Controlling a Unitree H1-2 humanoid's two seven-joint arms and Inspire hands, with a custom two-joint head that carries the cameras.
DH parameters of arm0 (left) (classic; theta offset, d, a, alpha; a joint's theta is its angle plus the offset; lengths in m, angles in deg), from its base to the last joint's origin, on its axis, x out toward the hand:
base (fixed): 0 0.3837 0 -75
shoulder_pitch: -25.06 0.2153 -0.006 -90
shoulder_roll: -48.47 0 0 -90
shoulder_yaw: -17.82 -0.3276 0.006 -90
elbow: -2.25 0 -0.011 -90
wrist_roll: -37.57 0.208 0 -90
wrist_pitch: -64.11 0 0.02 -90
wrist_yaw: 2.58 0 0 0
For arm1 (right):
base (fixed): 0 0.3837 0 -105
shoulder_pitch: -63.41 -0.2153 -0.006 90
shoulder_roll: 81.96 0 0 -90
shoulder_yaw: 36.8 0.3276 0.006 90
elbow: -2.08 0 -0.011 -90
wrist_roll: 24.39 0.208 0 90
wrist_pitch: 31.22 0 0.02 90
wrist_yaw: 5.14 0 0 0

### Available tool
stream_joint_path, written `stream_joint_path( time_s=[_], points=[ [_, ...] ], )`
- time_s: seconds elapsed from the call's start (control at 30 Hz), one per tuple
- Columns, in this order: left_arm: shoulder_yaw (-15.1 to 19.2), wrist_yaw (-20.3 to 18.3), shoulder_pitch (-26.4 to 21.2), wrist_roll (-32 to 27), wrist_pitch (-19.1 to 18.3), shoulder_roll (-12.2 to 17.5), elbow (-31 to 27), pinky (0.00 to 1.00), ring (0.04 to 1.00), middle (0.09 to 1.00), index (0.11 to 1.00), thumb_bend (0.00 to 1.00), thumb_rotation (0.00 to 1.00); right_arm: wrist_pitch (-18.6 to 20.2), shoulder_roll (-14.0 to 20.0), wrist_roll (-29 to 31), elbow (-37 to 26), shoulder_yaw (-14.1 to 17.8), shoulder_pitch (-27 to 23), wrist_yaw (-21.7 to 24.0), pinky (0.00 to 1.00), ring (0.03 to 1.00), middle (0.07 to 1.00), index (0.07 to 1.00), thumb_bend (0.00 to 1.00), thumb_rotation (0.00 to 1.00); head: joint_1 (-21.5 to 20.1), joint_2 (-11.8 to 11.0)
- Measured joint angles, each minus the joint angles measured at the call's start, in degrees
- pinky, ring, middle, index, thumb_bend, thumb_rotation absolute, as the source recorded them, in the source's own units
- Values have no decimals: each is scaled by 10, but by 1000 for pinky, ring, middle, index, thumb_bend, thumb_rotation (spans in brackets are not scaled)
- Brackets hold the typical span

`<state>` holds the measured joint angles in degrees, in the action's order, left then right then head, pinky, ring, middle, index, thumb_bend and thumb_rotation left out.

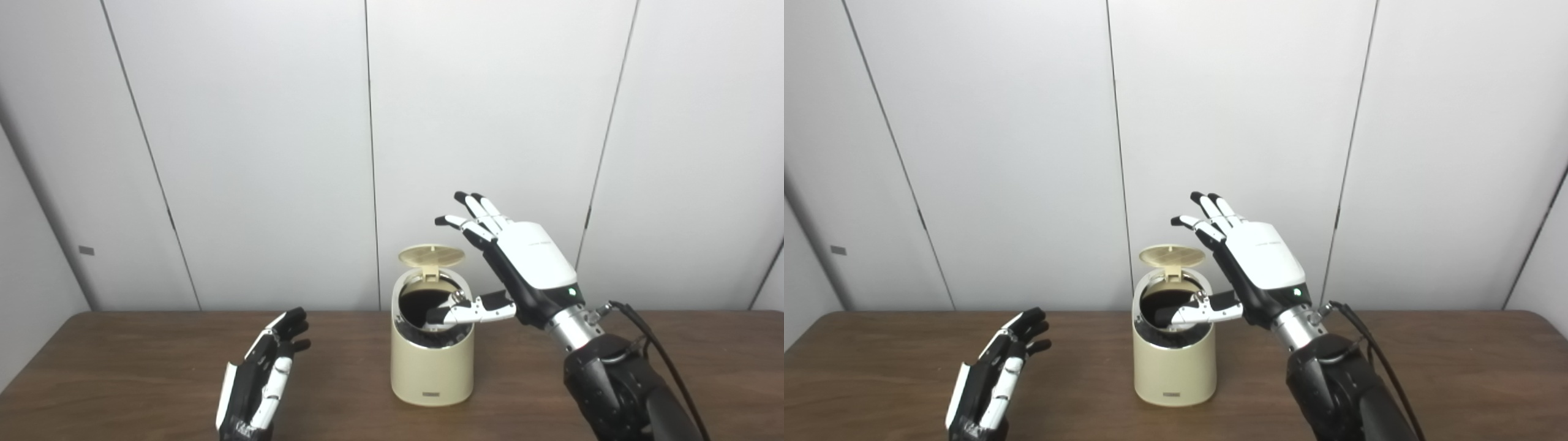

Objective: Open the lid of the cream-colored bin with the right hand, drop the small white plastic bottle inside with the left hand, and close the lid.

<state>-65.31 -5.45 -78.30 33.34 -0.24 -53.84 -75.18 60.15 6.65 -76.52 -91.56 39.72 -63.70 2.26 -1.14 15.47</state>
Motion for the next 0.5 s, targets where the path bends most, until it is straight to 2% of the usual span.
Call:
stream_joint_path(
  time_s=[0.23, 0.37, 0.5],
  points=[
    [6, -2, 0, 1, 0, -6, 4, 766, 833, 845, 821, 407, 684, 30, 1, -22, 57, -16, -29, 16, 883, 1000, 1000, 831, 955, 791, 0, -2],
    [8, -6, 0, 1, 0, -9, 4, 773, 838, 849, 816, 422, 692, 51, 2, -24, 60, -26, -30, 34, 916, 1000, 1000, 838, 962, 806, 1, 3],
    [9, -18, 0, 0, 0, -9, 4, 780, 845, 854, 822, 441, 669, 53, 1, -24, 60, -33, -30, 36, 915, 1000, 1000, 801, 969, 792, 1, 4]
  ],
)
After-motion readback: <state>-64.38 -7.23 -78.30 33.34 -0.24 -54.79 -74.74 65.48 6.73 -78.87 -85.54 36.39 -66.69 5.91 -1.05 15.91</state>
